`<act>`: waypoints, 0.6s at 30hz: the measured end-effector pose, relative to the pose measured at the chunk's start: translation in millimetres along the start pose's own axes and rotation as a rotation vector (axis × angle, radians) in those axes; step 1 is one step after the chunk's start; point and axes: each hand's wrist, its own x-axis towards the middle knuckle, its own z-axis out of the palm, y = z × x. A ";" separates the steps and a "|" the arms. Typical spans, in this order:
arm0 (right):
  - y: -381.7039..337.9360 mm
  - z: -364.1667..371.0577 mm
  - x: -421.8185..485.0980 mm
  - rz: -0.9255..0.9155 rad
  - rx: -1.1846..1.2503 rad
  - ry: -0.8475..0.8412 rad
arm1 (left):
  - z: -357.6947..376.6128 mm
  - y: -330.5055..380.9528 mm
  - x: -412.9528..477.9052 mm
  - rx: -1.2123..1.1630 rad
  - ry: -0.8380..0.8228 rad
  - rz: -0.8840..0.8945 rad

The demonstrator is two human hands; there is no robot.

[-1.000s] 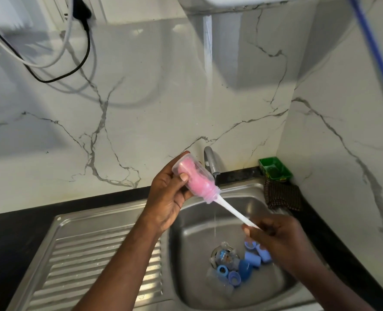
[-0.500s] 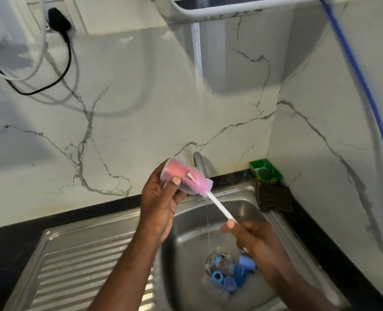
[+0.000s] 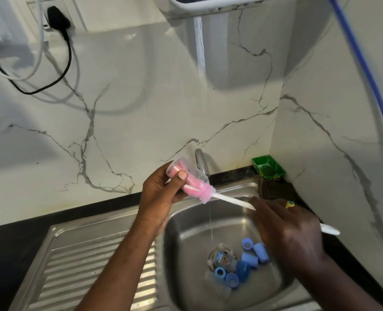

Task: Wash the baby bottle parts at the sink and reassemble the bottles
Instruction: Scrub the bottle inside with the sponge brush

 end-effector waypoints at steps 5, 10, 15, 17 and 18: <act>0.9 -1.2 8.3 -0.073 -0.136 -0.038 | 3.4 8.8 -2.2 0.320 0.088 0.099; -19.6 -0.1 12.7 0.020 -0.151 -0.212 | 6.3 2.9 -6.0 0.510 0.260 0.146; -46.3 -0.3 16.8 0.302 -0.099 -0.347 | 10.7 -1.7 -14.5 0.268 0.264 0.176; -55.2 -2.0 15.8 0.339 -0.023 -0.386 | 10.3 -0.4 -16.4 0.276 0.268 0.212; -58.7 -4.0 14.0 0.349 0.041 -0.407 | 9.5 1.1 -16.8 0.277 0.255 0.225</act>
